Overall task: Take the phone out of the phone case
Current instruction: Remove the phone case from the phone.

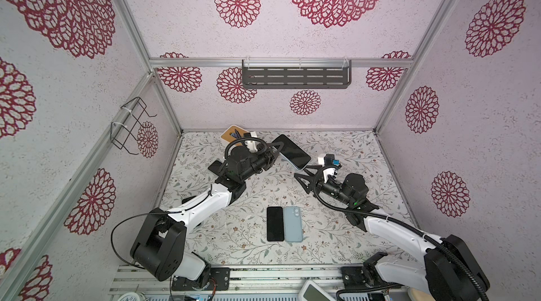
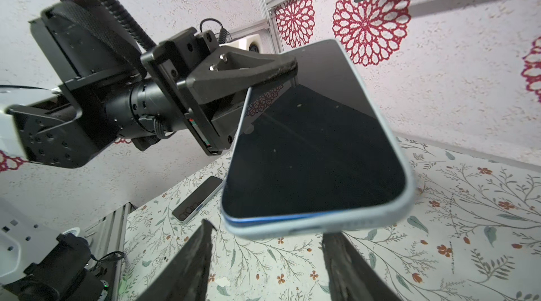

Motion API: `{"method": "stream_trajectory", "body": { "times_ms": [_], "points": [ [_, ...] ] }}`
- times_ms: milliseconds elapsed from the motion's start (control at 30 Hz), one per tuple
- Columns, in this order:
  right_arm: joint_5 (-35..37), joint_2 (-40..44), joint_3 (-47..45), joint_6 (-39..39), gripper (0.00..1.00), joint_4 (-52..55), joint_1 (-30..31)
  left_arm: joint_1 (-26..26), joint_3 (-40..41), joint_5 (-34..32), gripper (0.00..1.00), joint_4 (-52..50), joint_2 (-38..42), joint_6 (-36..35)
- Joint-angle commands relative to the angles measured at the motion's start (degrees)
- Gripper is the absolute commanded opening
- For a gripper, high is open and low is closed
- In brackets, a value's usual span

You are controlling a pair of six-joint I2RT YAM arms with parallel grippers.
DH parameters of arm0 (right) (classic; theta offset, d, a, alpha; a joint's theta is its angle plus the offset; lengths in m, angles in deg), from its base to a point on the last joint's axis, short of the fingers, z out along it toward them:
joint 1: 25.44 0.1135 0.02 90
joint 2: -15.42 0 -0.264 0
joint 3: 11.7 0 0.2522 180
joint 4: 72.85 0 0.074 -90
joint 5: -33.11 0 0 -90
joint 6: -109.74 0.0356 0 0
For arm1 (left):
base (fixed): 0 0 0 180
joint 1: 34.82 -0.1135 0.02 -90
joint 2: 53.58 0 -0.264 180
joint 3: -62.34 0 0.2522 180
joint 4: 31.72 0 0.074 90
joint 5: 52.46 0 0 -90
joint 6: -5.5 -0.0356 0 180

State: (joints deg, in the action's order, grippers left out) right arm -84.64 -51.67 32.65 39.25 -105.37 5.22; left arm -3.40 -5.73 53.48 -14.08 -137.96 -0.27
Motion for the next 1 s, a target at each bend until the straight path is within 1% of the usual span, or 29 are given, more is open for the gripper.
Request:
{"method": "stream_trajectory", "body": {
  "times_ms": [0, 167, 467, 667, 800, 967],
  "points": [
    [-3.2, 1.0, 0.4, 4.0, 0.63, -6.5, -1.1, 0.2, 0.8, 0.4, 0.0, 5.1, 1.1, 0.4],
    [-4.2, 1.3, 0.3, 6.1, 0.63, -7.9, -2.0, 0.2, 0.5, 0.4, 0.0, 5.2, 1.1, 0.1],
    [-3.1, -0.4, 0.4, 7.1, 0.5, -7.8, -3.2, 0.5, 0.0, 0.6, 0.0, 5.0, 1.5, 0.2],
    [-1.0, -1.6, 1.8, 4.3, 0.48, -3.9, -3.0, 1.1, -0.7, 0.2, 0.0, 4.0, 1.6, 1.1],
    [3.2, -1.1, 2.6, -0.1, 0.48, 0.4, -1.7, 2.0, -1.9, -0.2, 0.0, 2.1, 1.8, 1.4],
    [6.1, -2.3, 3.5, -1.7, 0.47, 2.0, -1.7, 3.5, -3.2, 0.0, 0.0, 1.8, 1.6, 2.1]
  ]
}}
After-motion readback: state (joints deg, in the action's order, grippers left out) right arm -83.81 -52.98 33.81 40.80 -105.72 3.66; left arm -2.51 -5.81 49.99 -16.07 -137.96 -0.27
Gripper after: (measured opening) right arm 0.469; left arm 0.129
